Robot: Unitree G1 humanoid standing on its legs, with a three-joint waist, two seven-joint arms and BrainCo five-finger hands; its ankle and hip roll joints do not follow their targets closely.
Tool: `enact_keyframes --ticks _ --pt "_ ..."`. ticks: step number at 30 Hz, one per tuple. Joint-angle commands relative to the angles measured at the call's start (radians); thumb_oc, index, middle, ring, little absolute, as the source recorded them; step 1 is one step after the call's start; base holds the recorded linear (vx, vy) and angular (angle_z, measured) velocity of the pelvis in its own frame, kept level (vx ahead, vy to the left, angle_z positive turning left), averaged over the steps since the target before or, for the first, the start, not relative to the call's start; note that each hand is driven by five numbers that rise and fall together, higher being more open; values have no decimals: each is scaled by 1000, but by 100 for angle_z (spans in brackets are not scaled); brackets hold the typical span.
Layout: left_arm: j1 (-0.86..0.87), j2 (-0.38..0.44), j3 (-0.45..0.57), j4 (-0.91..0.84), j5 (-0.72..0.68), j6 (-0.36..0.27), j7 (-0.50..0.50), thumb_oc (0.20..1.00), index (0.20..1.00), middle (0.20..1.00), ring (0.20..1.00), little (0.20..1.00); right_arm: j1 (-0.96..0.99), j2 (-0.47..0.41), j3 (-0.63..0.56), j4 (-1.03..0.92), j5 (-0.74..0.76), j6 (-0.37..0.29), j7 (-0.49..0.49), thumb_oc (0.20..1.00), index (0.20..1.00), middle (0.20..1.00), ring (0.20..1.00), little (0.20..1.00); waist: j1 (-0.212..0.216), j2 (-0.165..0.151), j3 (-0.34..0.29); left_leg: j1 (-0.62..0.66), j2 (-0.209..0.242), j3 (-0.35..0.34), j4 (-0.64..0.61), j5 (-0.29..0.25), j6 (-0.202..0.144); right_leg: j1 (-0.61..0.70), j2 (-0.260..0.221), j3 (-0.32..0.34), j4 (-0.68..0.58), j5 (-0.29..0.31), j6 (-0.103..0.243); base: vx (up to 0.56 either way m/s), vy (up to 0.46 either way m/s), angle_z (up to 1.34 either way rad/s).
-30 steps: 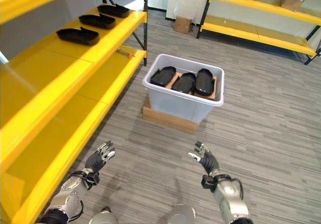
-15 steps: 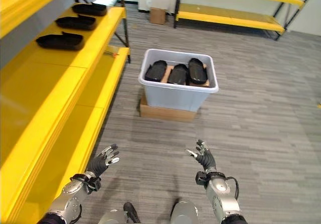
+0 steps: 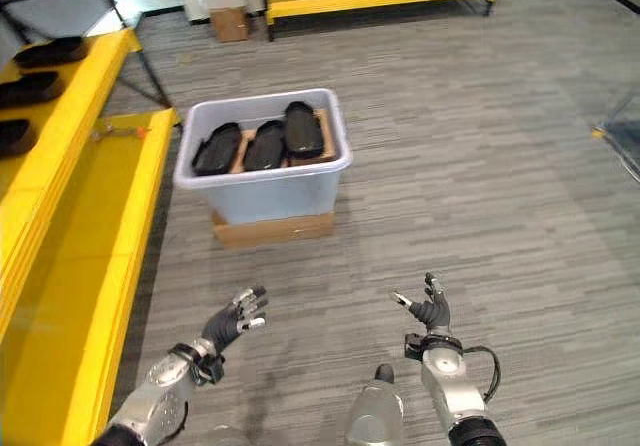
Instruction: Move parts from the plastic box to the shelf.
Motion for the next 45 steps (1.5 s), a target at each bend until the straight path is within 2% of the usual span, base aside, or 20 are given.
enact_keyframes --ticks 1,3,5,6,10,14,15,20,21,24,27,31,34,36,38,39,40,42,43,45 --pt "-19 52 33 -66 -47 -16 4 1000 1000 1000 1000 1000 -33 8 -9 -82 -41 -38 95 1000 1000 1000 1000 1000 2 -70 -63 -61 -76 46 134 -225 44 85 -87 -2 -214 102 78 250 -235 -16" --pt "-5 43 41 -48 -65 -10 13 1000 1000 1000 1000 1000 -45 -17 2 -72 -64 -47 155 1000 1000 1000 1000 1000 -1 -73 -79 -55 -55 55 164 -228 35 90 -57 -9 -219 87 47 318 -272 -22" --pt "-3 30 52 -27 -93 -11 22 1000 1000 1000 1000 1000 -49 -42 9 -73 -78 -54 189 1000 1000 1000 1000 1000 -1 -72 -89 -68 -42 60 193 -188 16 102 -21 -28 -239 70 20 324 -245 -36" --pt "-1 26 55 -22 -92 -15 26 1000 1000 1000 1000 1000 -48 -46 9 -72 -77 -56 196 1000 1000 1000 1000 1000 0 -68 -91 -74 -51 61 186 -184 16 104 -13 -36 -241 68 16 279 -193 -16" --pt "7 23 69 29 -25 -41 38 1000 1000 1000 1000 1000 -32 -61 15 -66 -49 -90 178 1000 1000 1000 1000 1000 24 -47 -66 -153 -113 19 129 -65 -4 137 51 -61 -257 49 1 238 -135 20" --pt "20 20 74 67 -12 -94 71 1000 1000 1000 1000 1000 -24 -54 24 -75 -65 -149 141 1000 1000 1000 1000 1000 31 -46 -60 -155 -128 -1 -3 -22 5 167 61 -76 -280 40 0 165 106 25" --pt "29 20 85 74 -11 -151 90 1000 1000 1000 1000 1000 -11 -48 17 -120 -67 -177 111 1000 1000 1000 1000 1000 34 -40 -61 -144 -112 -31 -97 31 -13 169 55 -79 -282 39 7 201 248 26" --pt "48 -5 124 28 -41 -210 121 1000 1000 1000 1000 1000 18 -35 -17 -160 -80 -168 111 1000 1000 1000 1000 1000 42 -32 -51 -135 -7 -82 -136 162 -72 149 6 -65 -235 21 15 241 324 11" --pt "57 -16 140 10 -30 -242 138 1000 1000 1000 1000 1000 30 -33 -25 -161 -75 -169 122 1000 1000 1000 1000 1000 45 -33 -48 -120 -15 -67 -153 97 -55 127 -42 -69 -141 -12 28 394 494 5" --pt "50 4 126 9 67 -244 112 1000 1000 1000 1000 1000 41 -21 -26 -154 -52 -166 109 1000 1000 1000 1000 1000 49 -37 -50 -115 -63 -72 -158 52 -34 118 -58 -74 -74 -36 46 307 358 34" --pt "35 25 94 8 98 -267 76 1000 1000 1000 1000 1000 41 -15 -16 -147 -24 -173 112 1000 1000 1000 1000 1000 54 -36 -49 -135 -121 -92 -153 29 -11 112 -56 -70 -29 -63 54 263 400 20" --pt "14 97 61 17 167 -318 55 1000 1000 1000 1000 1000 37 -14 14 -138 -77 -185 74 1000 1000 1000 1000 1000 69 -28 -49 -137 -243 -117 -206 24 51 83 -32 -55 106 -128 70 271 487 40" --pt "-15 129 25 20 228 -313 7 1000 1000 1000 1000 1000 24 -28 29 -135 -136 -184 45 1000 1000 1000 1000 1000 74 -36 -55 -138 -280 -118 -230 19 81 58 -38 -51 205 -125 89 170 277 1" --pt "-36 128 -17 21 210 -308 16 1000 1000 1000 1000 1000 11 -44 45 -132 -103 -169 33 1000 1000 1000 1000 1000 82 -31 -56 -133 -298 -114 -242 8 108 7 -87 -54 345 -95 98 154 246 0" --pt "-48 126 -33 14 187 -294 35 1000 1000 1000 1000 1000 10 -33 51 -134 -80 -162 35 1000 1000 1000 1000 1000 68 -34 -52 -136 -315 -122 -236 -9 120 -40 -41 -8 400 -76 105 150 106 -19" --pt "-73 123 -46 -13 162 -256 24 1000 1000 1000 1000 1000 24 -10 50 -138 -101 -177 33 1000 1000 1000 1000 1000 47 -45 -42 -151 -320 -141 -229 0 119 -42 72 39 301 -16 96 190 8 -27" --pt "-77 121 -48 -15 158 -251 27 1000 1000 1000 1000 1000 26 -9 50 -137 -101 -183 36 1000 1000 1000 1000 1000 44 -48 -40 -146 -322 -142 -230 -2 116 -40 72 34 250 -9 91 243 -31 -25" --pt "-101 104 -57 -18 128 -228 43 1000 1000 1000 1000 1000 25 -5 49 -131 -95 -203 45 1000 1000 1000 1000 1000 30 -60 -29 -119 -325 -133 -237 -18 108 -31 37 -2 33 27 75 263 -99 -3" --pt "-122 91 -64 -17 126 -213 59 1000 1000 1000 1000 1000 13 -3 49 -134 -90 -209 49 1000 1000 1000 1000 1000 19 -80 -21 -90 -330 -121 -235 -61 97 -37 -16 -17 -123 94 105 297 -186 -2" --pt "-143 86 -76 -19 139 -201 68 1000 1000 1000 1000 1000 -4 0 49 -137 -85 -207 45 1000 1000 1000 1000 1000 8 -94 -2 -74 -324 -109 -222 -99 94 -64 -69 -3 -244 232 138 310 -252 -11"
